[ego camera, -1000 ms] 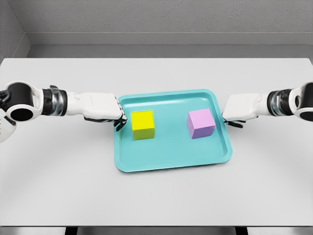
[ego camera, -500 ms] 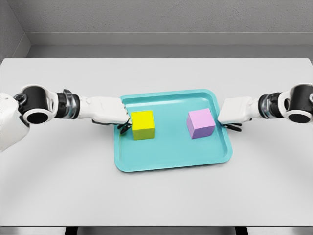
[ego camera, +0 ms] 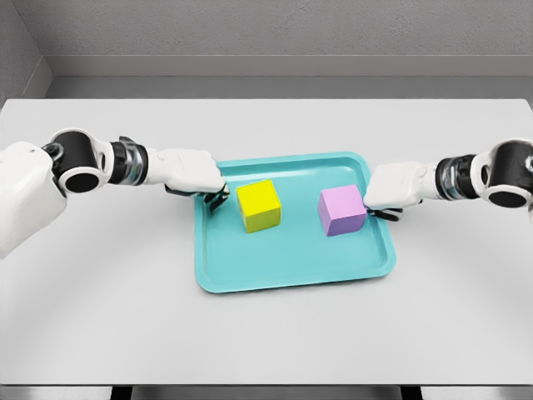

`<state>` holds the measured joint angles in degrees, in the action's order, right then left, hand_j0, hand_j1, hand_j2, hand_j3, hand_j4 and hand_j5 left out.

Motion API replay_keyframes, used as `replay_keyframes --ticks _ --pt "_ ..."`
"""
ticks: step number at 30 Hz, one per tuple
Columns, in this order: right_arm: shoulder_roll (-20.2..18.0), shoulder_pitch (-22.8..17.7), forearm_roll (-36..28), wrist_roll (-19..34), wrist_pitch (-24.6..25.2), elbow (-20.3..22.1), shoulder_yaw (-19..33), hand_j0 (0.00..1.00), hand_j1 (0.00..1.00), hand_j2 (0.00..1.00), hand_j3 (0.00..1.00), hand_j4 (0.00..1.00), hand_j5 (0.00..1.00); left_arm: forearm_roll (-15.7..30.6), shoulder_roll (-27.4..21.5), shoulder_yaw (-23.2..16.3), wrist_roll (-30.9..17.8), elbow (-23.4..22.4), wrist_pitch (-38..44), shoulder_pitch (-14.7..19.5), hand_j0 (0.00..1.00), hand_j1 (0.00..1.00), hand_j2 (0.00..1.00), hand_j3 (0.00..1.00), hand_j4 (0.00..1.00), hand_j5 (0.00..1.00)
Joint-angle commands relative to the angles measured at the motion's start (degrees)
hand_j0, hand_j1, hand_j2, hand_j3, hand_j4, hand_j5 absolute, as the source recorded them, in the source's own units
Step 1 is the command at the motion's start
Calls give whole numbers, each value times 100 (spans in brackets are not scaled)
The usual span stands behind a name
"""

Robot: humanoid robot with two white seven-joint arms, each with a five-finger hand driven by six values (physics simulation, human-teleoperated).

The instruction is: Push two cubes

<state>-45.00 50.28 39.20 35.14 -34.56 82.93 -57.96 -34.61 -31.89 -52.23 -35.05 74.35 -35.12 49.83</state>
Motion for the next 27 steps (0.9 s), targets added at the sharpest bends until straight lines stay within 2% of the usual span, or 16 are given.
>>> replay_keyframes --ticks 1,4,8,10,14,17,21,27 --pt "96 -1 9 -14 -44 48 -269 0 0 0 0 0 0 7 113 29 5 -157 12 0 34 34 34 34 34 34" --pt "131 -1 18 -14 -44 100 -401 0 0 0 0 0 0 7 262 20 5 -210 12 18 34 34 34 34 34 34" --pt "158 -1 9 -14 -44 522 -427 0 0 0 0 0 0 -2 377 20 5 -219 12 62 34 34 34 34 34 34" --pt "167 -1 18 -14 -44 575 -418 0 0 0 0 0 0 -2 377 20 5 -219 12 62 34 34 34 34 34 34" --pt "237 -1 9 -14 -44 566 -322 3 3 3 3 3 3 7 420 20 5 -219 12 62 34 34 34 34 34 34" --pt "281 -9 -17 -14 -44 496 74 5 5 5 5 5 5 7 447 29 5 -219 12 97 34 34 34 34 34 34" --pt "334 -45 -35 -14 -44 197 487 6 6 6 6 6 6 7 447 29 5 -219 12 97 34 34 34 34 34 34" --pt "430 -54 -44 -14 -44 188 522 8 8 8 8 8 8 7 447 29 5 -219 12 97 34 34 34 34 34 34"
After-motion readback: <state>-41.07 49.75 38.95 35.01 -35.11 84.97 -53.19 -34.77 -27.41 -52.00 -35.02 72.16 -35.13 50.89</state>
